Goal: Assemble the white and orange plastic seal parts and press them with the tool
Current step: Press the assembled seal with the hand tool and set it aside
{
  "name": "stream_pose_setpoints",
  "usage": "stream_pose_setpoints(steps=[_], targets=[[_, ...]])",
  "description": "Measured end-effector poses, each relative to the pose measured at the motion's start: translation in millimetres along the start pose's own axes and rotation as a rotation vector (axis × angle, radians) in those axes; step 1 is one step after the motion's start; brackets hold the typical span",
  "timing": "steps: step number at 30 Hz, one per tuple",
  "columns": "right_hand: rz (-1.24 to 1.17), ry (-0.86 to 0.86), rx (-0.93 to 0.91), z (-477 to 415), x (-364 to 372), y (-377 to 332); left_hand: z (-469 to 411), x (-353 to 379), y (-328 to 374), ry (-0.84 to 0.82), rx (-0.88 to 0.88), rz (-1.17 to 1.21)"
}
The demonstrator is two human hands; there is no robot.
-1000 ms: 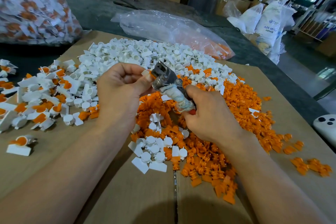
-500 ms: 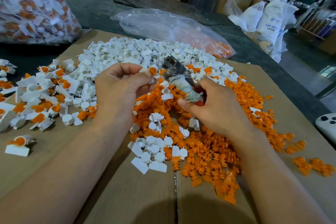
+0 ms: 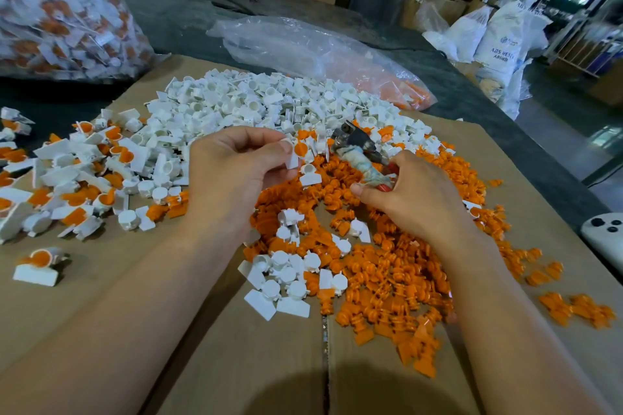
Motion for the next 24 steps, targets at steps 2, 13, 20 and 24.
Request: stream_pose_setpoints(steps=[2, 13, 20, 24], targets=[[0.025, -0.013, -0.002, 0, 2, 0, 2, 1, 0, -0.013, 0.025, -0.034], [0.117, -0.065, -0.038, -4, 13, 3, 6, 4, 3, -0.065, 0.067, -0.144], [0.119, -0.103, -0.036, -6, 15, 7, 8, 6, 4, -0.095, 0.064, -0.169], [0.047, -0.115, -0.030, -6, 16, 7, 8, 7, 4, -0.105, 0.055, -0.179]])
Point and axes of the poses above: each hand's wrist, its own z-axis away from the middle knuckle, its own x-axis out of the palm, y = z × x, the point moved 2 cm from there along -z, towards the middle knuckle, and after that the axes turned 5 degrees about y, right-handed, at the moved point
